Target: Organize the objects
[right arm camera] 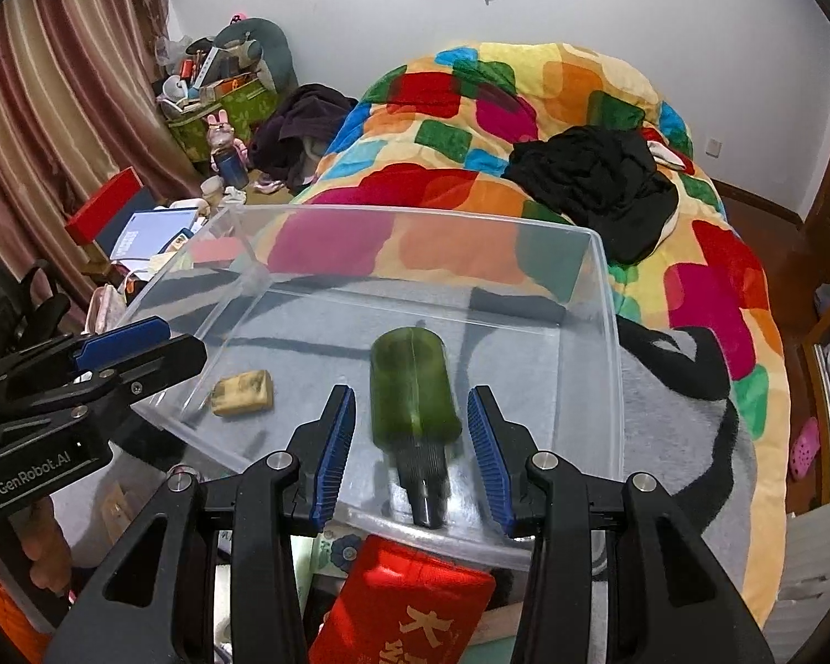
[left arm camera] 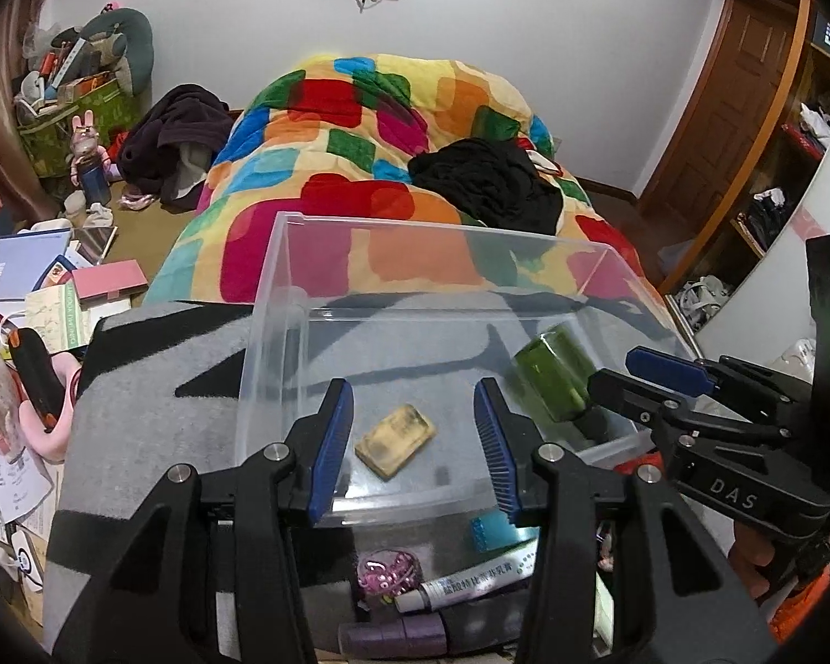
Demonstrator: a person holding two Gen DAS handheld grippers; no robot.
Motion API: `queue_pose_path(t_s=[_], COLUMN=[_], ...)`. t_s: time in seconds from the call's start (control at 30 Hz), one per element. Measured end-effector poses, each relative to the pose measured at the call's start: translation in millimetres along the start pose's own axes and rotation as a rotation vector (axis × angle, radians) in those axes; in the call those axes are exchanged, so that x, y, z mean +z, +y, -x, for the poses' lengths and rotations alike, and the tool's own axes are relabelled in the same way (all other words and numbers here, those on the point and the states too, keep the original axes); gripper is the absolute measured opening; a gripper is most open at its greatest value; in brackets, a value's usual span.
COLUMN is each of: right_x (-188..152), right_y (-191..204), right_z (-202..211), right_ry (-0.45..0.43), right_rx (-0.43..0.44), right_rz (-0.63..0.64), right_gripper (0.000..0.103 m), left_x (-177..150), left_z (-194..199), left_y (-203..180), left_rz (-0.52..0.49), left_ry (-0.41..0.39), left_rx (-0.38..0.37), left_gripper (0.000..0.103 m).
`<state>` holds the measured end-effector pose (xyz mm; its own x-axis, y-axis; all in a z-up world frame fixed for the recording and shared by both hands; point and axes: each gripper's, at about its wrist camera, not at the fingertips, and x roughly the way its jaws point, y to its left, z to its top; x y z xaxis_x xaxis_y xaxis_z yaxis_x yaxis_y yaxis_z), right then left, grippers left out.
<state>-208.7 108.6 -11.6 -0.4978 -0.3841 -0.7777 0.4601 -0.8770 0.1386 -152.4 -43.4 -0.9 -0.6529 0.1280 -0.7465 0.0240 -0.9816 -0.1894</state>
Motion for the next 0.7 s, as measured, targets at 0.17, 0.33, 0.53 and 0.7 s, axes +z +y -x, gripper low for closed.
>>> queue_pose_path(t_s=[0.17,0.33,0.53,0.7], right_x=[-2.3,-7.2,-22.3,-42.3], right_y=[0.8,1.9,5.4,13.7], right_z=[13.0,36.1,65.5,75.5], right_ry=[-0.023,-0.072,-0.134,-0.134], right_rx=[-0.006,-0.011,-0.052,-0.085], right_rz=[0.01,0.007,0.027,0.06], right_gripper=[0.05,0.067,0.08,0.081], left_x=[-1.7,-6.1,-21.2,-39.4], left_z=[15.1,38.5,60.9,68.1], left_y=[-4.0,-5.5,-8.6,-7.6], left_rz=[-0.011,-0.012,-0.056,-0.059], left_ry=[-0.023,-0.071,-0.101,-0.102], left_rx=[-0.007,0.003,0.035,0.049], left_gripper=[0.054,0.08,0.087,0.093])
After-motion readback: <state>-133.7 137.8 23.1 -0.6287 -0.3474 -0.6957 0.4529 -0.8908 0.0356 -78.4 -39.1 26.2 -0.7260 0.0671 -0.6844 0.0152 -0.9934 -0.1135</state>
